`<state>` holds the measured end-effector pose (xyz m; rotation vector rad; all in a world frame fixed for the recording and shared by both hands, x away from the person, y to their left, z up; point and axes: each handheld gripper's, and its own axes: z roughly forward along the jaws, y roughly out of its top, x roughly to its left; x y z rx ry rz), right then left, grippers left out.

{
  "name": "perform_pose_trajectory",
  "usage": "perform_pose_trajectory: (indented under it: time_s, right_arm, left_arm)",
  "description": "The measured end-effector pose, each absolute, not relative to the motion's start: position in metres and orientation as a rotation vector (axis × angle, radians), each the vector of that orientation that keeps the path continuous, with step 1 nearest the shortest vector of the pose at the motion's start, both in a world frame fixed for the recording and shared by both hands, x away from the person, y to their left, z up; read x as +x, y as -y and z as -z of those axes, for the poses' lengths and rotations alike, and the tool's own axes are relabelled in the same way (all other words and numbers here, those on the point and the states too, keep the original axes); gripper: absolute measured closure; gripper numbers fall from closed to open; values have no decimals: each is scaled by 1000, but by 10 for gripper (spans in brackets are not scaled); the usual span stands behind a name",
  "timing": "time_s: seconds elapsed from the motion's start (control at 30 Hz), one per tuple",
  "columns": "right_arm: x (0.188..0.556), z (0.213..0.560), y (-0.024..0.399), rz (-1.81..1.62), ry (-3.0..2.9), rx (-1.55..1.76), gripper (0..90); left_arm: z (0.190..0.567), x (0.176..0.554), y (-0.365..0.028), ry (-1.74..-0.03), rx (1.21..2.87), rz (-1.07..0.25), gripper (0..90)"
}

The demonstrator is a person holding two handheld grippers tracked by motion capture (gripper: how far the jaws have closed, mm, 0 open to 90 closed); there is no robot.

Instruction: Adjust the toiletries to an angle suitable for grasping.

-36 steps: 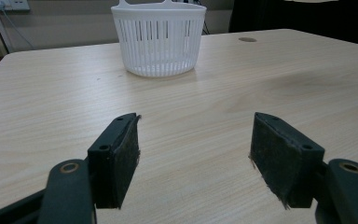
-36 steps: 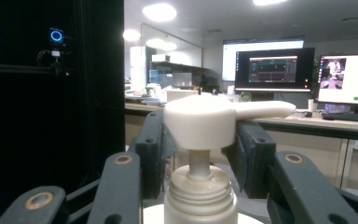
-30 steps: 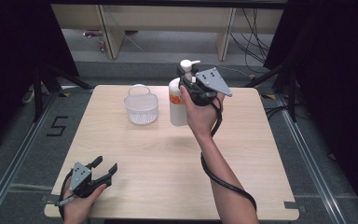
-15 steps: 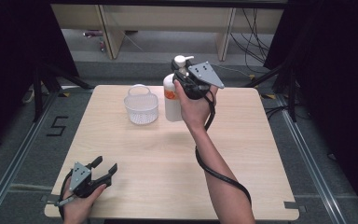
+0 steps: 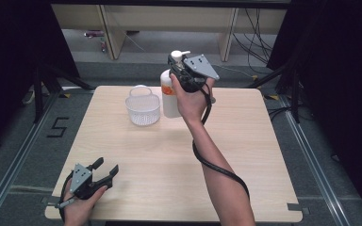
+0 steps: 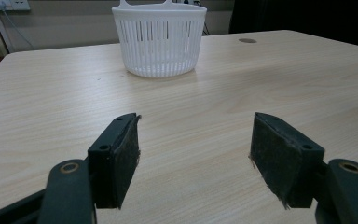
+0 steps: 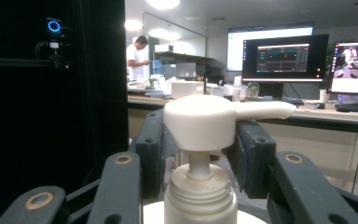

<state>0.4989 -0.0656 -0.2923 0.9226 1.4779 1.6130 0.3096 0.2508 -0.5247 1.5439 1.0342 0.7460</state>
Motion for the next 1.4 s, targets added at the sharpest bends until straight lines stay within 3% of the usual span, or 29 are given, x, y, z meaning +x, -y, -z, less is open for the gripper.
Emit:
perform_pose_trajectory:
  time_s: [1.4]
  right_arm:
    - [534, 286, 31, -1619, -1513, 930, 600]
  left_arm:
    - [524, 309, -253, -1052, 1537, -734, 316]
